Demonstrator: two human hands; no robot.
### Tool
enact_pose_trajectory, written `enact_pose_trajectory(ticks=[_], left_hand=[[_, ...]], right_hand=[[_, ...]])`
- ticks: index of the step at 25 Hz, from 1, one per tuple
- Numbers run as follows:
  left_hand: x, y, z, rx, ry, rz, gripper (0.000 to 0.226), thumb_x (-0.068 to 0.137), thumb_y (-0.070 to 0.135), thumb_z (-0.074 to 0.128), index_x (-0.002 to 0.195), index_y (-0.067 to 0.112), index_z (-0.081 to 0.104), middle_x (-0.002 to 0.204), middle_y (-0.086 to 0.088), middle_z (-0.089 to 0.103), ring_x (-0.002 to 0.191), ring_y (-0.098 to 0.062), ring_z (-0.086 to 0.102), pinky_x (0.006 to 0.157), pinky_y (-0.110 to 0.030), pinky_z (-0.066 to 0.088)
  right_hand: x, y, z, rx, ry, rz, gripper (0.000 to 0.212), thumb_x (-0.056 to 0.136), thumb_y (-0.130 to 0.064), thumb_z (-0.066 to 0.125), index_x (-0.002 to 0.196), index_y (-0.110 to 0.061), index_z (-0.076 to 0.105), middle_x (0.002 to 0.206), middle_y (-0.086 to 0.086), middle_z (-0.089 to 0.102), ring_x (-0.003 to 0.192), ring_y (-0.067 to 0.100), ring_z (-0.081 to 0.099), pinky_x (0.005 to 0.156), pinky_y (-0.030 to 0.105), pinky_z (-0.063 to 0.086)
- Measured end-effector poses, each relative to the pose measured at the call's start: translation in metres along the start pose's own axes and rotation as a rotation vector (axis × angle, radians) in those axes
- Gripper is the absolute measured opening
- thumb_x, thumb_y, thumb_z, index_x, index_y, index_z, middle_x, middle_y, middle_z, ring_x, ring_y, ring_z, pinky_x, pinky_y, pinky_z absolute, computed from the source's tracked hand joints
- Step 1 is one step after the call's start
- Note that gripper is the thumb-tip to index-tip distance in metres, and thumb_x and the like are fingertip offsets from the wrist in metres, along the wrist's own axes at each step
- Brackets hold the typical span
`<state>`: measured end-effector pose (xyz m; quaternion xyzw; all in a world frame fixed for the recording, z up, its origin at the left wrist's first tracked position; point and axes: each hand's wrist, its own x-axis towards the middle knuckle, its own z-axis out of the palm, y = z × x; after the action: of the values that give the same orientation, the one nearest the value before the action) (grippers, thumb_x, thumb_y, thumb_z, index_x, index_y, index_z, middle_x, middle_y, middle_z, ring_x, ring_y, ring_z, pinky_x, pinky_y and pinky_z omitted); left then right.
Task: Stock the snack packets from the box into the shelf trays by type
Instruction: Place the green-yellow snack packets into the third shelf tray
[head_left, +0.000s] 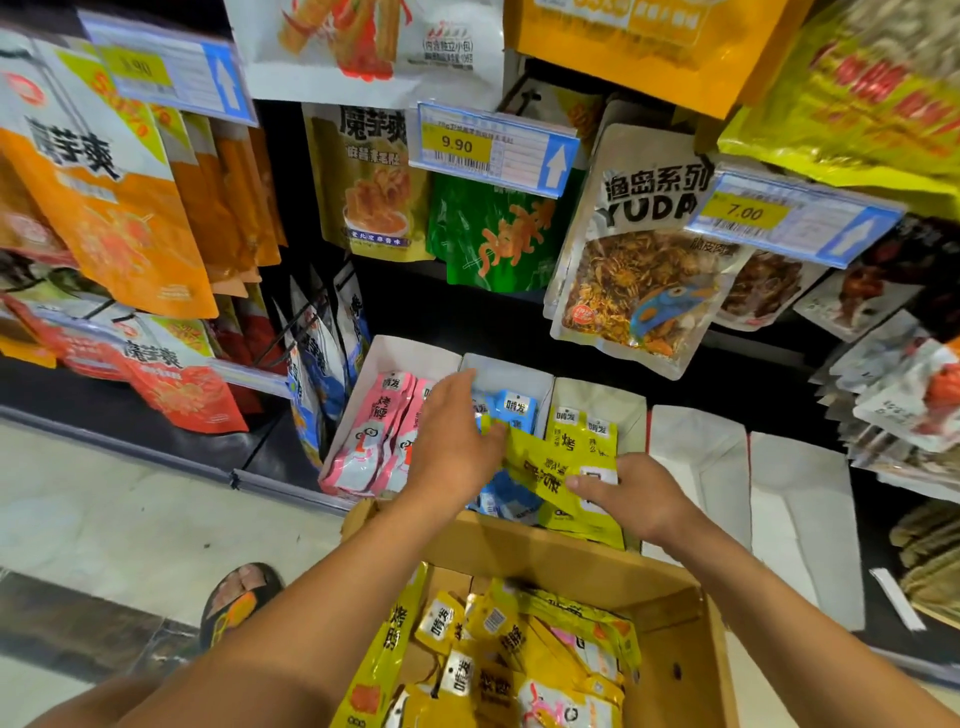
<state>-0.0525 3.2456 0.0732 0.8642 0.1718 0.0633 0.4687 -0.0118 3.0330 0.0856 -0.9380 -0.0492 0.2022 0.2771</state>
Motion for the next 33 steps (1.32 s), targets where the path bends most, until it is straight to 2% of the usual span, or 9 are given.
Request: enact_pose_trajectory(ticks=[3,5,7,11,16,19,23,29,33], left_hand=[[0.0,-0.003,0.003,0.284,-0.206,0.228,0.065,0.097,0.04,0.066,0.155,0.029,0.038,0.164,0.006,0.031,0.155,-0.019,0.019,0.125,-0.042,0.022],[-0.001,-0.005,0.005,0.267,-0.394,0.186,0.059,0.093,0.052,0.067,0.148,0.038,0.049,0.159,0.009,0.041,0.149,-0.019,0.034,0.122,-0.044,0.03],[0.0,-0.009,0.01,0.127,-0.505,0.121,0.036,0.088,0.054,0.07,0.122,0.043,0.067,0.133,0.016,0.064,0.126,-0.011,0.057,0.107,-0.04,0.047],[-0.002,-0.011,0.025,-0.079,-0.582,0.032,0.012,0.092,0.028,0.076,0.103,0.026,0.072,0.104,0.006,0.072,0.102,-0.013,0.068,0.083,-0.028,0.055],[-0.004,-0.007,0.031,-0.33,-0.5,-0.276,0.01,0.097,0.018,0.069,0.1,0.019,0.059,0.091,0.0,0.06,0.072,-0.013,0.059,0.05,-0.025,0.053],[-0.004,-0.005,0.031,-0.519,-0.399,-0.424,0.008,0.099,0.012,0.066,0.099,0.015,0.059,0.105,-0.012,0.069,0.071,-0.017,0.069,0.049,-0.029,0.056],[0.001,-0.008,0.034,-0.617,-0.263,-0.495,0.011,0.098,0.007,0.066,0.094,0.013,0.058,0.104,-0.016,0.072,0.075,-0.025,0.073,0.051,-0.036,0.06],[0.0,-0.008,0.042,-0.647,-0.232,-0.492,0.006,0.098,0.002,0.063,0.101,0.005,0.059,0.107,-0.023,0.073,0.078,-0.034,0.076,0.06,-0.04,0.064],[0.002,-0.019,0.043,-0.378,-0.321,-0.346,0.018,0.103,0.022,0.058,0.12,0.018,0.063,0.118,-0.012,0.07,0.086,-0.025,0.071,0.071,-0.034,0.057]], right_hand=[[0.007,-0.005,-0.015,-0.071,-0.081,-0.162,0.055,0.085,-0.05,0.072,0.054,-0.018,0.041,0.044,-0.007,0.037,0.038,0.006,0.038,0.04,0.017,0.027],[0.008,-0.01,-0.026,-0.038,-0.149,-0.244,0.052,0.085,-0.044,0.075,0.053,-0.017,0.043,0.041,-0.008,0.037,0.038,0.006,0.037,0.04,0.015,0.026],[0.011,-0.007,-0.036,-0.025,-0.154,-0.281,0.047,0.082,-0.044,0.077,0.056,-0.013,0.053,0.046,-0.004,0.045,0.043,0.004,0.038,0.046,0.02,0.028],[0.014,-0.005,-0.041,0.254,-0.051,-0.236,0.028,0.083,-0.039,0.077,0.083,-0.011,0.076,0.076,0.002,0.076,0.068,0.012,0.069,0.062,0.026,0.05],[0.016,-0.009,-0.016,0.619,0.004,-0.005,0.045,0.087,-0.04,0.074,0.126,-0.023,0.056,0.105,0.003,0.073,0.085,0.014,0.071,0.069,0.029,0.058],[0.01,-0.007,0.007,0.508,-0.118,0.028,0.065,0.083,-0.038,0.079,0.137,-0.028,0.045,0.113,0.004,0.065,0.096,0.017,0.069,0.075,0.037,0.061],[0.004,0.001,0.038,0.21,-0.049,-0.075,0.103,0.053,-0.07,0.08,0.141,-0.045,0.032,0.123,-0.009,0.057,0.105,0.015,0.065,0.087,0.043,0.057],[-0.004,-0.006,0.05,-0.238,0.128,-0.137,0.096,0.064,-0.08,0.065,0.145,-0.043,0.029,0.137,-0.015,0.048,0.124,0.014,0.054,0.086,0.038,0.053],[0.009,0.006,0.049,-0.209,0.141,-0.087,0.092,0.065,-0.073,0.067,0.144,-0.046,0.029,0.135,-0.012,0.054,0.119,0.02,0.058,0.081,0.036,0.051]])
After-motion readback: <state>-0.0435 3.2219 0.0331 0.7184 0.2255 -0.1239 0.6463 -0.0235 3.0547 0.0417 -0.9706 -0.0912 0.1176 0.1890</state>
